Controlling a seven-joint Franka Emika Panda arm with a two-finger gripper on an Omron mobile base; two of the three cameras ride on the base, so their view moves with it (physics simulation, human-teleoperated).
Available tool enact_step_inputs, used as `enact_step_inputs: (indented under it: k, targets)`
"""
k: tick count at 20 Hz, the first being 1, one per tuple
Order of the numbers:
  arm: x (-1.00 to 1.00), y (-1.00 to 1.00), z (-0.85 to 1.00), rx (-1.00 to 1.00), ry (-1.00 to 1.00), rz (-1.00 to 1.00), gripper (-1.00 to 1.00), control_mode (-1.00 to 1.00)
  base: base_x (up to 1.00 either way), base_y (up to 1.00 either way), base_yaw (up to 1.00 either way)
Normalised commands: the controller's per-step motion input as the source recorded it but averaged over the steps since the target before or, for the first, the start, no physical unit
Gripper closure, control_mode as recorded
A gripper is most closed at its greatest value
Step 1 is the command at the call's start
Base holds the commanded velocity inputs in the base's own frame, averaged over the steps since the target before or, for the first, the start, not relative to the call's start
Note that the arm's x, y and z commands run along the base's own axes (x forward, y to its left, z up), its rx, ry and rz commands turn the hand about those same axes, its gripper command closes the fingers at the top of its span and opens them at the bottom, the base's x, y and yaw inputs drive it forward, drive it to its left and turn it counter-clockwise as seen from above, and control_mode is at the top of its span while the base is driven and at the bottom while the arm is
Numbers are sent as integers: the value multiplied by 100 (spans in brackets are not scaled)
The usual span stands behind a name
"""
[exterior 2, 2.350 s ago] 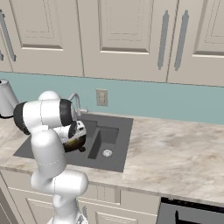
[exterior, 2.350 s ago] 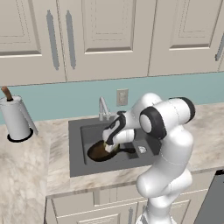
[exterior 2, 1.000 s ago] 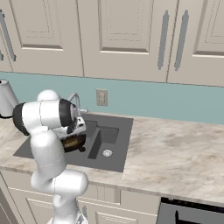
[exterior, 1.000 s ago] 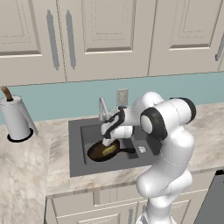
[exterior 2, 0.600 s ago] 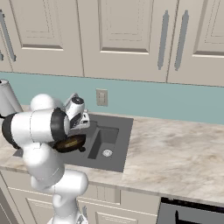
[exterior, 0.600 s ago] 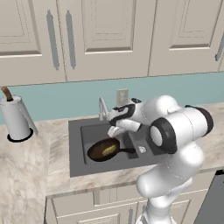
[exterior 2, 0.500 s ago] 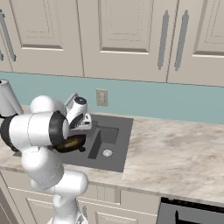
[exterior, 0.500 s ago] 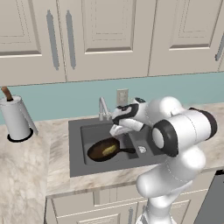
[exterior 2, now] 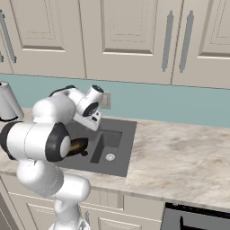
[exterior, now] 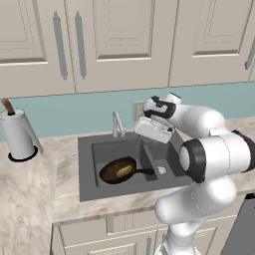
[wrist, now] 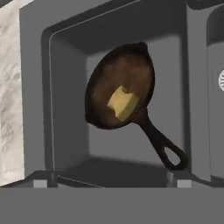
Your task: Pick the pan and sponge and place them into the sink. Then turn on the water.
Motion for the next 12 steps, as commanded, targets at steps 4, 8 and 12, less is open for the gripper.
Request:
enact_step_inputs:
  k: [4,8,12]
  targets:
    - [0,-1,69,23,37,-35,-100,-100,0,0,0]
    - [-6,0,13,20,30,-41,-100,-100,0,0,0]
    - [-14,16,0,19,18,-46,-100,-100,0,0,0]
